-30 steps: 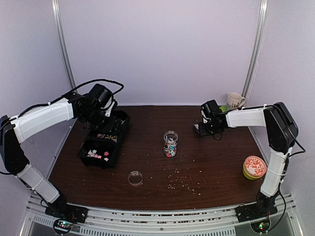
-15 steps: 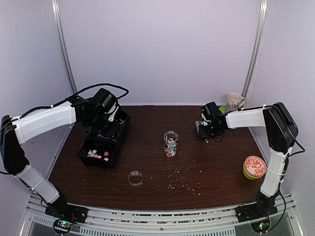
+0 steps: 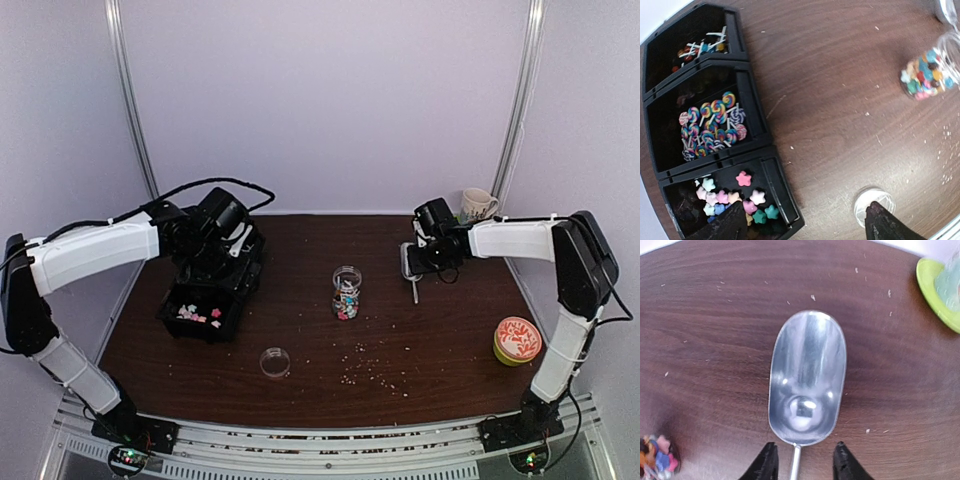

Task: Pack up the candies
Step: Place the spatula at the center of the board, then pick up the bottle lid at the center of the board.

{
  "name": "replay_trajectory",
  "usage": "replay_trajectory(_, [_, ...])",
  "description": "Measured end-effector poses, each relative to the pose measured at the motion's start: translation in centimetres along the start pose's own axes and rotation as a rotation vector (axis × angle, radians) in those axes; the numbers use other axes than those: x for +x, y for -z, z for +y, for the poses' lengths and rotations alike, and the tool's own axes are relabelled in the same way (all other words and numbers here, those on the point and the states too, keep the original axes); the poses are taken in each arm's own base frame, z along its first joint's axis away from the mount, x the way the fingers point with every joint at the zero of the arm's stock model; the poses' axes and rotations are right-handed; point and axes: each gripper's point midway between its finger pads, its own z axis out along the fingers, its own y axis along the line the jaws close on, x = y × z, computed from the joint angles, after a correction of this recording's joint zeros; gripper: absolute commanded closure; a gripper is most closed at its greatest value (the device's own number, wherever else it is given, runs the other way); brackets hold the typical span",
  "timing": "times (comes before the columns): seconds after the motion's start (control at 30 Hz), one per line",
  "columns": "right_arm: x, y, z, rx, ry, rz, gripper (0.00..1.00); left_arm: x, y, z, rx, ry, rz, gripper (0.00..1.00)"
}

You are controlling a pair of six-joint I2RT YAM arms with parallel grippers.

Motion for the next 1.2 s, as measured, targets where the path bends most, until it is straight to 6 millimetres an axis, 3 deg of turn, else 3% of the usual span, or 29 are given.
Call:
replay_trajectory(0.2, [-2.5,4.8,-0.1,-0.033,-0.013,-0.115,0.37,1.8,-0.1,-4.3,0.013,-0.196,0.008,0.17])
replay_trajectory(0.27, [-2.9,6.3,-0.1,-0.046,-0.015,-0.148,0.34,2.5,-0.5,-5.8,0.013,-0.264,0.016,0.17])
replay_trajectory(0.47, [-3.3,10.4,0.4,-0.079,0.006,-0.229,0.31,5.8,-2.0,-9.1,0.019,-0.431,0.071,0.23])
replay_trajectory(0.77, [-3.7,15.9,-0.2,-0.106,0.002,-0.329,0.29,8.3,-1.9,-13.0,0.085,-0.545,0.088,0.38])
replay_trajectory(0.93, [-3.7,17.2,-0.5,-0.109,-0.002,-0.355,0.27,10.3,-3.0,-13.9,0.100,-0.573,0.144,0.50])
replay_trajectory(1.2, [-2.7,16.9,-0.7,-0.099,0.019,-0.330,0.25,12.7,-3.9,-14.9,0.125,-0.576,0.209,0.66])
